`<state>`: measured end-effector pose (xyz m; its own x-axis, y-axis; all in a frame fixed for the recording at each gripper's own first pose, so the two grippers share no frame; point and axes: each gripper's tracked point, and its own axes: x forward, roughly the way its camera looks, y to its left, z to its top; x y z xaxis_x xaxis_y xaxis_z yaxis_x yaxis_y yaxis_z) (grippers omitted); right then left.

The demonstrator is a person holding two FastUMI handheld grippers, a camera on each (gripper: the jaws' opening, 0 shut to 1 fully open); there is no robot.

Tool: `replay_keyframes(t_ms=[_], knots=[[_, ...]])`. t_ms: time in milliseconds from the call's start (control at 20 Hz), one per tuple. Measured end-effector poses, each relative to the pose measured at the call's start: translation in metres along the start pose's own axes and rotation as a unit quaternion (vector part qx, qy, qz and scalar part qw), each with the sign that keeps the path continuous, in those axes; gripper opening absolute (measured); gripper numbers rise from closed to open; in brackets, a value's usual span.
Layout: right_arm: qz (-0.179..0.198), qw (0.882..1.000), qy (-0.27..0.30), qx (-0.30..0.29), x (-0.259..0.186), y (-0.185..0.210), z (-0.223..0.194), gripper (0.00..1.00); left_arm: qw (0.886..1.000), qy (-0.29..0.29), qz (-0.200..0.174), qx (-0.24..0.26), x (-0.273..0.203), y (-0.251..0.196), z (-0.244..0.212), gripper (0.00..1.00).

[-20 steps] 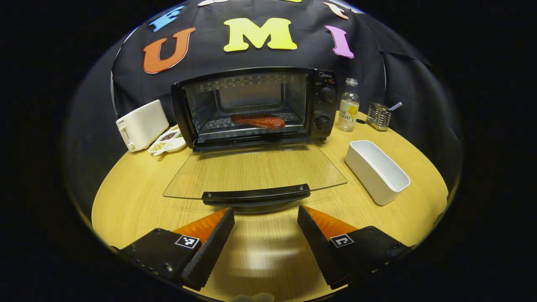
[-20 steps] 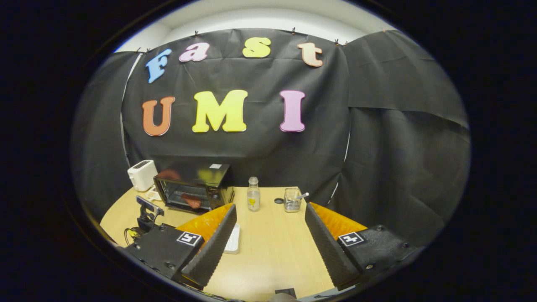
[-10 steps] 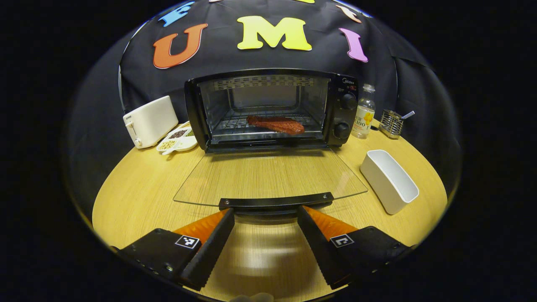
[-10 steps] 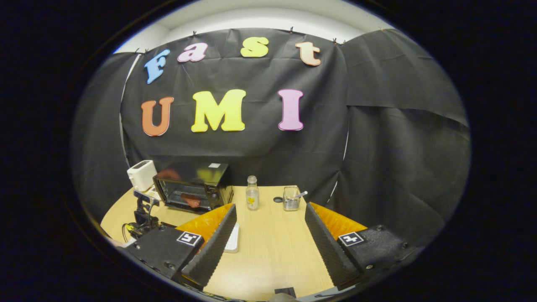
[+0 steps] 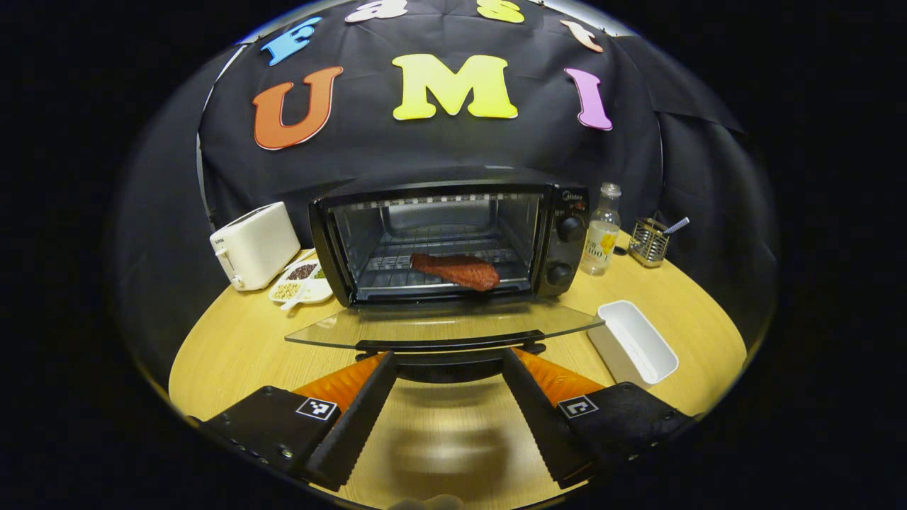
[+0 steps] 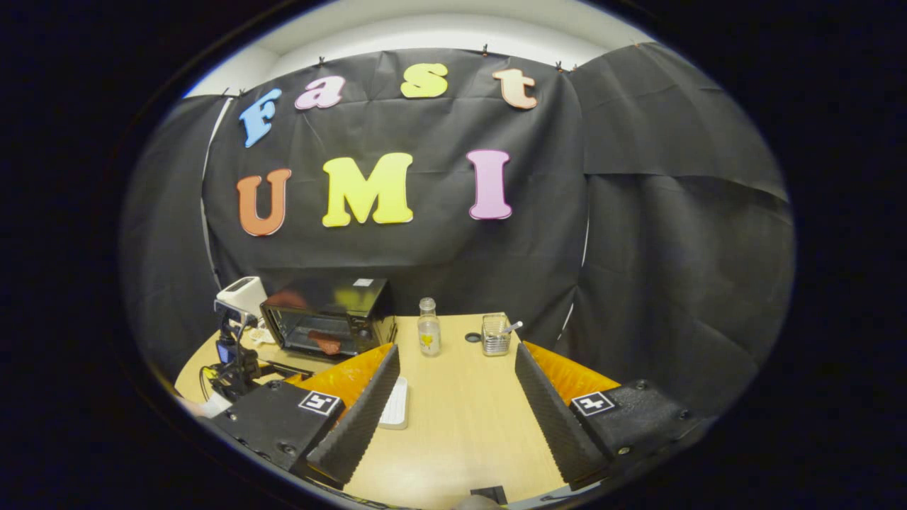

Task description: Open the electric oven with the left hand, put the food in, and close the electric oven.

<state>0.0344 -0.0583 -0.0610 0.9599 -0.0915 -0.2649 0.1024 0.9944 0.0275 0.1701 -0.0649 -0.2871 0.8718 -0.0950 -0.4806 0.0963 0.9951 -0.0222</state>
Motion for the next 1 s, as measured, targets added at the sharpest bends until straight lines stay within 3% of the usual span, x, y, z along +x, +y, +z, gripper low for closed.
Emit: replay_keyframes(t_ms=[700, 1000], knots=[[-0.015, 0.999, -0.019, 0.020, 0.005, -0.013, 0.015, 1.00, 0.999, -0.049, 0.006, 0.007, 0.029, 0.008, 0.085, 0.98], [-0.017, 1.000, -0.020, 0.018, 0.005, -0.014, 0.017, 1.00, 0.999, -0.045, 0.020, 0.008, 0.045, 0.019, 0.096, 0.97]])
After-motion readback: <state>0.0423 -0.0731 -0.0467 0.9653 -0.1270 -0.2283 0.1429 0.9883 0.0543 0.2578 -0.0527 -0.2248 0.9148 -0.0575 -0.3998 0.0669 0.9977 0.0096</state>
